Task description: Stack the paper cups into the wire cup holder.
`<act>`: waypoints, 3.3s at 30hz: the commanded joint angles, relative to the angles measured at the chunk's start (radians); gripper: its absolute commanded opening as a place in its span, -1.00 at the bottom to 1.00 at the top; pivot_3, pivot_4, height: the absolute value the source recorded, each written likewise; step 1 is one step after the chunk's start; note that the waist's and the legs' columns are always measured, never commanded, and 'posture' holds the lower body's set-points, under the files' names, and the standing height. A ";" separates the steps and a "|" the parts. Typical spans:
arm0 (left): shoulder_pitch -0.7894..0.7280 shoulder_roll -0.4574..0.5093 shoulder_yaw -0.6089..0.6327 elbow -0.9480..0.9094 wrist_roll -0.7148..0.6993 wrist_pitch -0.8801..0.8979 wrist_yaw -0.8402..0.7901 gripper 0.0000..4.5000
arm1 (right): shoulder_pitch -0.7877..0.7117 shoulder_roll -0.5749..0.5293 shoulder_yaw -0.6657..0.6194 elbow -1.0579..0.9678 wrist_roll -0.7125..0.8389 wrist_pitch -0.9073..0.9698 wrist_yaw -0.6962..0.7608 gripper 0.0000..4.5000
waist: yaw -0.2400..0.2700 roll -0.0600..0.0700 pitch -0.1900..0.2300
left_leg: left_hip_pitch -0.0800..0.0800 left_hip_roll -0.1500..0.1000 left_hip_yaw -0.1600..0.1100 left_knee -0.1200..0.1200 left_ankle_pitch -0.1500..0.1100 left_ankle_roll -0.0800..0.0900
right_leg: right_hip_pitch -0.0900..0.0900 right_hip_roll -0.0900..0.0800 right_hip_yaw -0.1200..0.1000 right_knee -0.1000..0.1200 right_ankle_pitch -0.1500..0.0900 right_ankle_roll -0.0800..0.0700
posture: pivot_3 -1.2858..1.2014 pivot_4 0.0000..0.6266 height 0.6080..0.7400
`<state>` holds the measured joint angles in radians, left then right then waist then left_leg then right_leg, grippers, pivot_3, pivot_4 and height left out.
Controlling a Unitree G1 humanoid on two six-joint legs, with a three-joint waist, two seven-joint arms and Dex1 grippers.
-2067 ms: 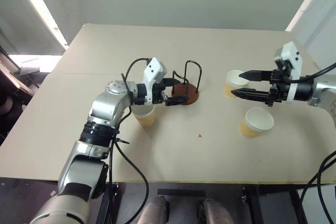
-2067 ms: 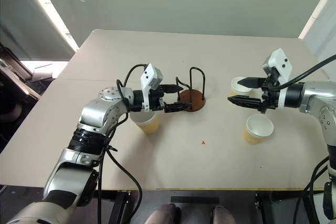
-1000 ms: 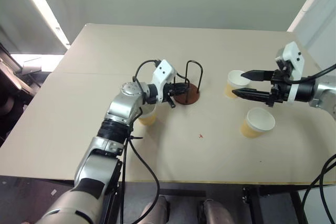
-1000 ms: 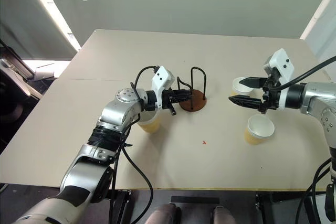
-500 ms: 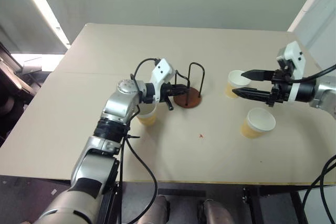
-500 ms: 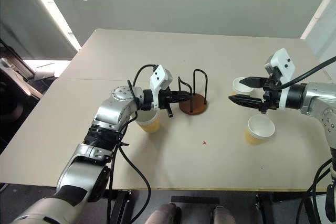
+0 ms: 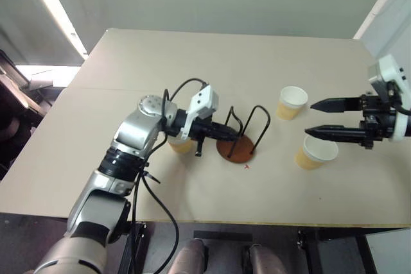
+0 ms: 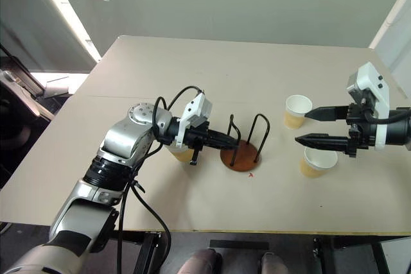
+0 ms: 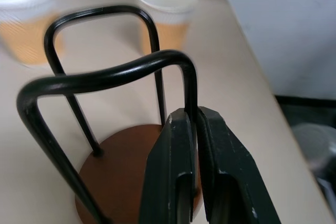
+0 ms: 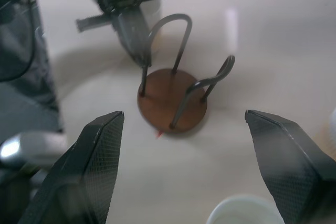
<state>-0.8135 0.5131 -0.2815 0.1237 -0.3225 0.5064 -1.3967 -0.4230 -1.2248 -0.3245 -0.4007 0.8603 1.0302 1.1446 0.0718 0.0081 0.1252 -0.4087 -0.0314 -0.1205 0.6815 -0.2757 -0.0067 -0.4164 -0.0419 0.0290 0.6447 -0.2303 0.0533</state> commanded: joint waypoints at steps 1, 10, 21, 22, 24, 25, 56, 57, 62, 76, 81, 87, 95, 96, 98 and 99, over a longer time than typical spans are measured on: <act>-0.001 -0.002 -0.016 -0.039 -0.003 -0.034 -0.027 -0.99 | 0.014 -0.036 -0.076 -0.040 0.031 0.003 0.021 0.70 | 0.000 0.000 0.000 | 0.000 0.000 0.000 0.000 0.000 0.000 | 0.000 0.000 0.000 0.000 0.000 0.000 | 0.03 -0.52 1.00; -0.002 -0.084 -0.049 0.052 0.043 -0.122 0.014 -0.99 | -0.001 -0.023 -0.057 -0.054 0.050 -0.005 -0.023 0.70 | 0.000 0.000 0.000 | 0.001 0.000 0.000 0.001 0.000 0.001 | 0.000 0.000 0.000 0.000 0.000 0.000 | 0.03 -0.52 1.00; 0.020 -0.055 -0.099 0.057 0.102 -0.169 -0.033 -0.48 | -0.048 -0.017 0.007 -0.055 0.063 -0.012 -0.043 0.70 | -0.001 0.000 0.000 | 0.001 0.000 0.000 0.001 0.000 0.001 | 0.000 0.000 0.000 0.000 0.000 0.001 | 0.03 -0.52 1.00; 0.022 -0.049 -0.097 0.049 0.100 -0.167 -0.034 -0.38 | -0.051 -0.017 0.012 -0.055 0.065 -0.011 -0.042 0.70 | -0.002 0.000 0.000 | 0.001 0.000 0.000 0.001 0.000 0.001 | 0.000 0.000 0.000 0.000 0.000 0.001 | 0.03 -0.52 1.00; 0.025 -0.031 -0.091 0.033 0.102 -0.171 -0.034 -0.03 | -0.061 -0.016 0.027 -0.053 0.064 -0.013 -0.041 0.70 | -0.001 0.000 0.000 | 0.001 0.000 0.000 0.001 0.000 0.001 | 0.000 0.000 0.000 0.000 0.000 0.001 | 0.03 -0.52 1.00; 0.026 -0.025 -0.088 0.027 0.104 -0.173 -0.034 0.14 | -0.065 -0.015 0.033 -0.052 0.063 -0.015 -0.040 0.70 | -0.001 0.000 0.000 | 0.001 0.000 0.000 0.002 0.000 0.001 | 0.000 0.000 0.000 0.000 0.000 0.001 | 0.03 -0.52 1.00; -0.008 0.327 0.278 -0.219 -0.129 0.160 0.098 1.00 | -0.621 0.326 0.636 0.717 -0.690 -0.682 0.148 0.99 | -0.020 0.000 0.000 | 0.001 0.000 -0.001 0.001 0.000 0.002 | -0.001 0.000 -0.001 0.001 0.000 0.000 | 0.03 -0.52 1.00; -0.007 0.338 0.285 -0.217 -0.129 0.161 0.106 1.00 | -0.642 0.342 0.656 0.771 -0.734 -0.728 0.148 0.99 | -0.020 0.000 0.000 | 0.001 0.000 -0.001 0.001 0.000 0.002 | -0.001 0.000 0.000 0.001 0.000 0.000 | 0.03 -0.52 1.00; 0.007 0.359 0.293 -0.241 -0.148 0.171 0.126 1.00 | -0.723 0.399 0.709 1.005 -0.880 -0.902 0.163 0.99 | -0.015 0.000 0.000 | 0.000 0.000 -0.002 0.000 0.000 0.002 | -0.001 0.000 -0.001 0.001 0.000 -0.001 | 0.03 -0.52 1.00; 0.012 0.367 0.277 -0.249 -0.156 0.171 0.149 1.00 | -0.866 0.519 0.726 1.393 -1.099 -1.120 0.162 0.62 | -0.016 0.000 0.000 | -0.001 0.000 -0.002 -0.002 0.000 0.001 | -0.002 0.000 -0.001 0.000 0.000 -0.001 | 0.03 -0.52 1.00; 0.012 0.367 0.272 -0.230 -0.147 0.159 0.146 1.00 | -0.883 0.541 0.687 1.388 -1.070 -1.104 0.208 -0.22 | -0.015 0.000 0.000 | -0.001 0.000 -0.002 -0.002 0.000 0.001 | -0.002 0.000 -0.001 0.000 0.000 -0.001 | 0.03 -0.52 1.00; 0.007 0.367 0.270 -0.191 -0.138 0.136 0.139 1.00 | -0.876 0.522 0.619 1.302 -1.010 -1.029 0.267 -0.98 | -0.014 0.000 0.000 | -0.001 0.000 -0.002 -0.002 0.000 0.001 | -0.002 0.000 -0.001 0.000 0.000 -0.001 | 0.03 -0.52 1.00; 0.000 0.360 0.261 -0.155 -0.125 0.110 0.123 1.00 | -0.868 0.452 0.558 1.073 -0.949 -0.895 0.349 -0.98 | -0.015 0.001 0.000 | -0.001 0.000 -0.002 -0.003 0.000 0.000 | -0.002 0.000 -0.001 -0.001 0.000 -0.002 | 0.03 -0.52 1.00; -0.002 0.358 0.259 -0.150 -0.123 0.107 0.122 1.00 | -0.869 0.444 0.554 1.047 -0.942 -0.876 0.355 -0.98 | -0.015 0.001 0.000 | -0.001 0.000 -0.002 -0.003 0.000 0.000 | -0.002 0.000 -0.001 -0.001 0.000 -0.002 | 0.03 -0.52 1.00; -0.007 0.355 0.255 -0.141 -0.120 0.101 0.119 1.00 | -0.862 0.433 0.553 1.009 -0.940 -0.859 0.359 -0.98 | -0.016 0.001 0.000 | -0.001 0.000 -0.002 -0.003 0.000 0.000 | -0.002 0.000 -0.001 -0.001 0.000 -0.002 | 0.03 -0.52 1.00; -0.009 0.354 0.254 -0.136 -0.118 0.097 0.117 1.00 | -0.855 0.429 0.554 0.993 -0.943 -0.855 0.358 -0.98 | -0.016 0.001 0.000 | -0.001 0.000 -0.002 -0.004 0.000 0.000 | -0.002 0.000 -0.001 -0.001 0.000 -0.002 | 0.03 -0.52 1.00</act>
<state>-0.7999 0.8644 -0.0380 -0.0114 -0.4412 0.6246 -1.2729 -1.2706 -0.7737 0.2563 0.6437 -0.1012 0.1642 1.4965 0.0560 0.0087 0.1253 -0.4093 -0.0313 -0.1227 0.6777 -0.2754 -0.0068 -0.4185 -0.0423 0.0277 0.6442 -0.2307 0.0512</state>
